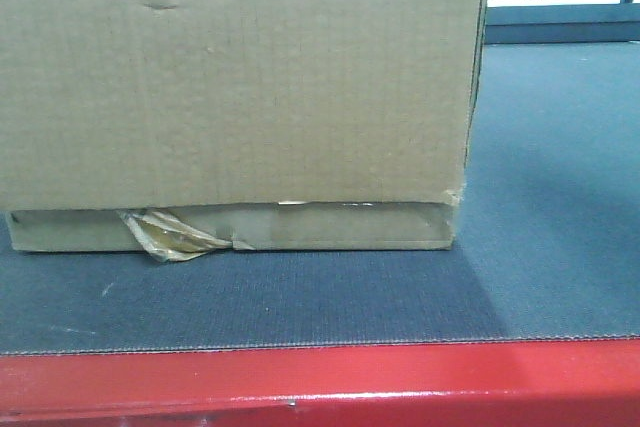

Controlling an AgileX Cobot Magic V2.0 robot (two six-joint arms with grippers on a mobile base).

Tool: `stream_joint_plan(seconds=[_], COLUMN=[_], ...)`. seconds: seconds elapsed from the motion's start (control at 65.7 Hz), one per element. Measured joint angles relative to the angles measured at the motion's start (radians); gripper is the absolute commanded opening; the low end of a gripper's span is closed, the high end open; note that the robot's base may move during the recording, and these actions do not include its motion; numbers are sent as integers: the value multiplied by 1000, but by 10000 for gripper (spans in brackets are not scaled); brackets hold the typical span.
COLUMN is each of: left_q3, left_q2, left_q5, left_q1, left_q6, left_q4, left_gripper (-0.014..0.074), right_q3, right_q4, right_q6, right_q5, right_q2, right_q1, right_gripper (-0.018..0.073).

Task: Grab carton from right shelf to conveyor

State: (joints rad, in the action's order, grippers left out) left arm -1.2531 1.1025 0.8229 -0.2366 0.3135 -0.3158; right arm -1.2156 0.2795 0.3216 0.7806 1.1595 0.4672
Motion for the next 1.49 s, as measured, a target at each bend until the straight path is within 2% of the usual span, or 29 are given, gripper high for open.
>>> stream_joint_plan(seconds=[0.122, 0.32, 0.563, 0.716, 0.868, 1.492], left_q3=[193, 502, 744, 814, 850, 858], left_q2=[-146, -400, -699, -840, -932, -958], left_q5=[-112, -290, -364, -366, -366, -366], left_q1=[27, 32, 32, 32, 32, 32], left_q6=[0, 0, 0, 0, 0, 0], left_q4=[0, 0, 0, 0, 0, 0], left_gripper=[15, 15, 15, 15, 15, 15], right_q3=[166, 425, 700, 837, 918, 937], right_q4=[0, 0, 0, 2, 2, 6], right_q6=[0, 2, 2, 2, 4, 4], right_q5=[-100, -267, -469, -565, -587, -637], right_q2=[-118, -328, -600, -770, -887, -905], right_q1=[-2, -2, -2, -2, -2, -2], right_gripper=[-69, -69, -69, -69, -69, -69])
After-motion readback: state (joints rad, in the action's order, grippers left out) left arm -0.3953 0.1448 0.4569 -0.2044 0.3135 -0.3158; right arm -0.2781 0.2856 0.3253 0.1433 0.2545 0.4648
